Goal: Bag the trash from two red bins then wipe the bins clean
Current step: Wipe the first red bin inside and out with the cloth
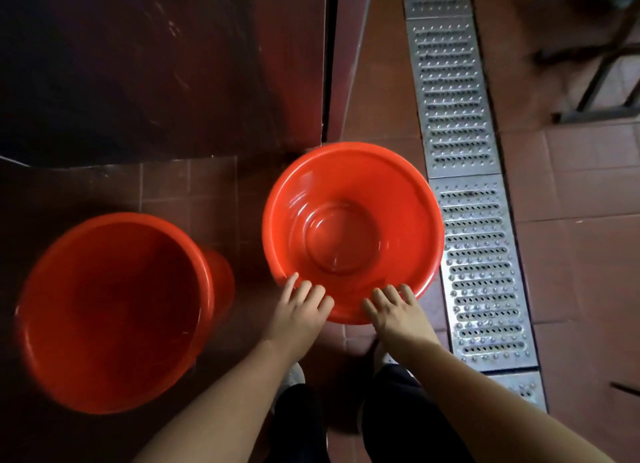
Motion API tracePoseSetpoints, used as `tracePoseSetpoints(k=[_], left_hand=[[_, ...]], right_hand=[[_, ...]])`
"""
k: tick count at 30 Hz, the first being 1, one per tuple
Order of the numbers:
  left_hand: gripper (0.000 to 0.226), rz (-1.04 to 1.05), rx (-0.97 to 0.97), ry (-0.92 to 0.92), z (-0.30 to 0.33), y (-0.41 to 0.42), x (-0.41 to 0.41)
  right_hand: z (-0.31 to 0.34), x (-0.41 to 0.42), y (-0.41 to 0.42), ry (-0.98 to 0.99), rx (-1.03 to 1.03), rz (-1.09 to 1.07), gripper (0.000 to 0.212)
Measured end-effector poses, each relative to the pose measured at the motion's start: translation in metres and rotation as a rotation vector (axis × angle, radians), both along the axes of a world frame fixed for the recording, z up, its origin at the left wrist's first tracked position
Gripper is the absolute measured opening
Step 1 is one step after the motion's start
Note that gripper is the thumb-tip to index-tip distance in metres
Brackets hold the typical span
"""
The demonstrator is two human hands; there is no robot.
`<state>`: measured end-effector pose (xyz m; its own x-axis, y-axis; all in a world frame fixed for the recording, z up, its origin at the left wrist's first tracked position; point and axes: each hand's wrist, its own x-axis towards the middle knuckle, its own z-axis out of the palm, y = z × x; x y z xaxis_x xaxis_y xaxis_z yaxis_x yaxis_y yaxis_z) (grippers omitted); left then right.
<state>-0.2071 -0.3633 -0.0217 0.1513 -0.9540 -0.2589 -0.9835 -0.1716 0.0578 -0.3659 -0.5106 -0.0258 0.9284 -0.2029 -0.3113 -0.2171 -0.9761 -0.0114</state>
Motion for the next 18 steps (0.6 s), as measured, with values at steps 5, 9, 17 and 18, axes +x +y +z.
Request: tracePoseSetpoints(k=[5,9,17,18], left_hand=[[0.014,0.004,-0.033,-0.040,-0.006,-0.012,0.009],[0.013,-0.034,-0.093,-0.028,0.017,-0.010,0.017],[0.015,-0.065,-0.110,-0.010,0.159,0.012,0.012],[0.017,-0.061,-0.102,-0.010,0.188,0.016,0.010]], right_hand=[[-0.005,0.003,0.003,-0.158,-0.069,0.054,0.022],[0.023,0.009,0.000,-0.219,-0.062,0.077,0.021],[0.180,0.008,0.003,-0.221,-0.052,0.121,0.015],[0.207,0.005,0.007,-0.219,-0.045,0.117,0.013]])
